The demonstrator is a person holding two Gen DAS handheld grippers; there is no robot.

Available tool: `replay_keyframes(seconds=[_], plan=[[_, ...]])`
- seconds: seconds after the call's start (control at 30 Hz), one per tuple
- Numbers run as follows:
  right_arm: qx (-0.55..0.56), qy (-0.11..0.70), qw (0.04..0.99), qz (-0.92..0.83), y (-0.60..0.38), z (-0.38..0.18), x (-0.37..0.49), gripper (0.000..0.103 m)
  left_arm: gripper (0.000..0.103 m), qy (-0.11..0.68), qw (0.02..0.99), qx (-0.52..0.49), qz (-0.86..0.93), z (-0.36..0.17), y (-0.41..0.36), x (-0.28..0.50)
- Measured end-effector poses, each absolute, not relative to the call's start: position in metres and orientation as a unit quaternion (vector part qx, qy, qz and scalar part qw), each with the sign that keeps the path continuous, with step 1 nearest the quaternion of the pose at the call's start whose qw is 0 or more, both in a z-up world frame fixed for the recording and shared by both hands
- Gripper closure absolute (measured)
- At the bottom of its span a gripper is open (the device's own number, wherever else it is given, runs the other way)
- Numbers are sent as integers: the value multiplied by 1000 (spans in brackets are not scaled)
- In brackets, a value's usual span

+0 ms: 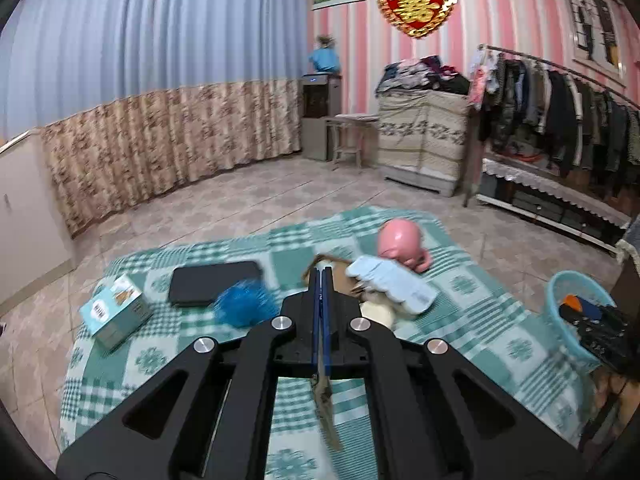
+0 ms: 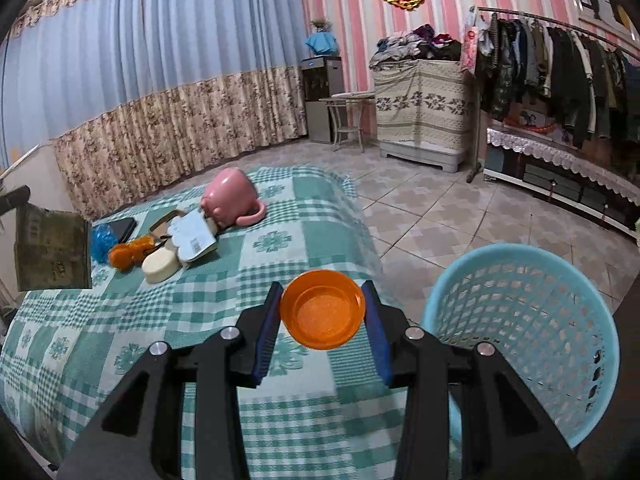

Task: Collect trash
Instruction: 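Grasp the brown snack wrapper with left tool while right tool holds the orange lid, then open left tool over the blue basket to drop the wrapper while right tool drops the orange lid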

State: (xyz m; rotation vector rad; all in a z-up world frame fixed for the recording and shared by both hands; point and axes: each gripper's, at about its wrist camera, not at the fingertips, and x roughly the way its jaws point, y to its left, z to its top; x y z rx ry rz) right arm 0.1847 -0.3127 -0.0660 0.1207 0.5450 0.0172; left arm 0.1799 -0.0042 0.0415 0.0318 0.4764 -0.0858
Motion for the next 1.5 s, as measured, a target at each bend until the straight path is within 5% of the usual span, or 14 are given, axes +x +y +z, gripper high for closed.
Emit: replay_keyframes(seconds=[0.73,1.37,1.43,1.5], plan=[[120,253,935,-215,-468,-62,135,63,103,214,935,35,-281,38,-248,199],[191,254,909,-269,-533,-81,123,63,103,271,891,98,-350,-48,-407,229],[195,256,907,-270,-535,-84,124,63,92,280,889,96,-349,-52,-408,233],[195,258,907,-268,-535,-84,126,63,60,281,892,95,-342,-54,-405,236]])
